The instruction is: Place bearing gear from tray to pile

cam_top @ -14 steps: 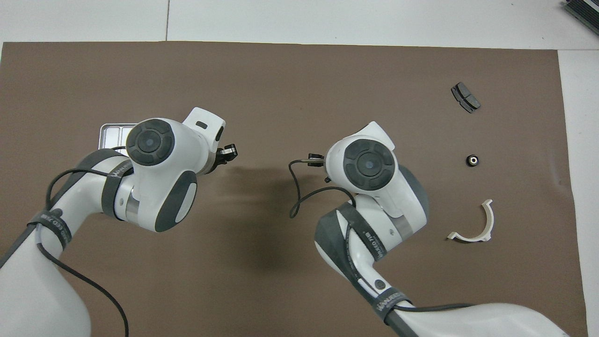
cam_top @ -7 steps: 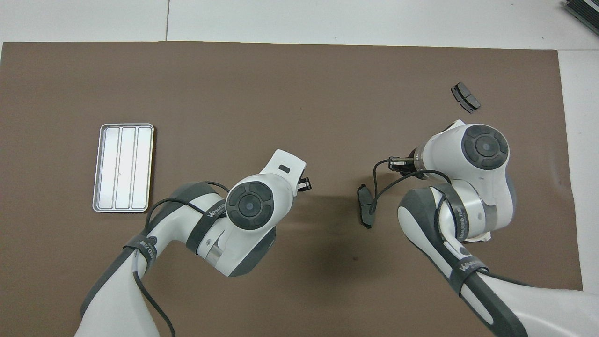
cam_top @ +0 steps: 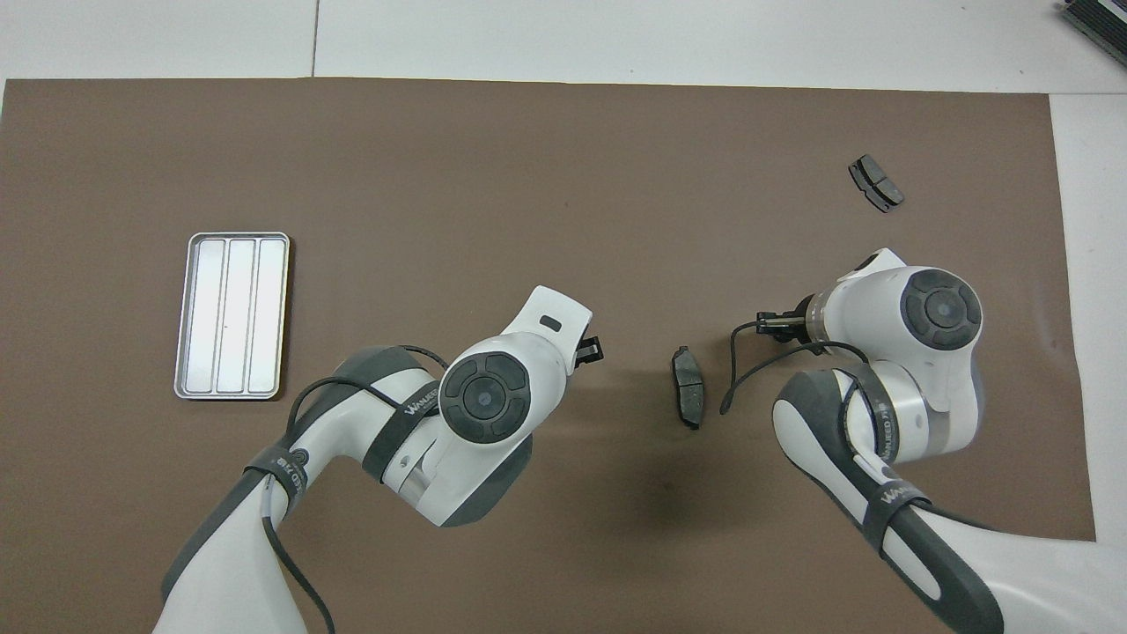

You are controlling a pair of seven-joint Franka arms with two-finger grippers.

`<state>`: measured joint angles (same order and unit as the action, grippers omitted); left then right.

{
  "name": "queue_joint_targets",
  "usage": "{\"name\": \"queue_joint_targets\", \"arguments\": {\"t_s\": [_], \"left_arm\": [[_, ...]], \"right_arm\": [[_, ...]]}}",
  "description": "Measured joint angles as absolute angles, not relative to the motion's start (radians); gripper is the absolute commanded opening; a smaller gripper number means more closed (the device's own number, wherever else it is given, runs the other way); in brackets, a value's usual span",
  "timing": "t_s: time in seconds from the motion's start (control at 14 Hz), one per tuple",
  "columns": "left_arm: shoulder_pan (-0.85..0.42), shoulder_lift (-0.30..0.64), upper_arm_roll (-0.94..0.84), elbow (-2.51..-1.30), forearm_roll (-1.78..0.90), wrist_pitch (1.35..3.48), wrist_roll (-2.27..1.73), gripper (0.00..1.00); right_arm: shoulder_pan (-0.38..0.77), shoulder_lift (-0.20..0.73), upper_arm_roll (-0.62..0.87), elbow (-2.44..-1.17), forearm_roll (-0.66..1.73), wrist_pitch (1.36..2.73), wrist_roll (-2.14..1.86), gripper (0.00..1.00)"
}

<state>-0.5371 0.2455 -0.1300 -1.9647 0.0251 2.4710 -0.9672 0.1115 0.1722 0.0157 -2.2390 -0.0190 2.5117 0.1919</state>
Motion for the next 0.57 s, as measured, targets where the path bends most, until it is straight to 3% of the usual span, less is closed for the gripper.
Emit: {"name": "queue_joint_targets", "arguments": {"t_s": [0.28,0.57], "left_arm": [[-0.331,0.234,-0.128,-1.804,0.026,2.19,-0.793,1.0],[-0.145,0.221,-0.127,-1.707,0.004,1.987,-0.475,1.0]], "right_arm": [[0.159,0.154,0.026,-2.184,-0.017,2.492,0.212,0.88],[0.292,0.16,0.031,-2.09,-0.016,2.432,0.342,0.88]]}}
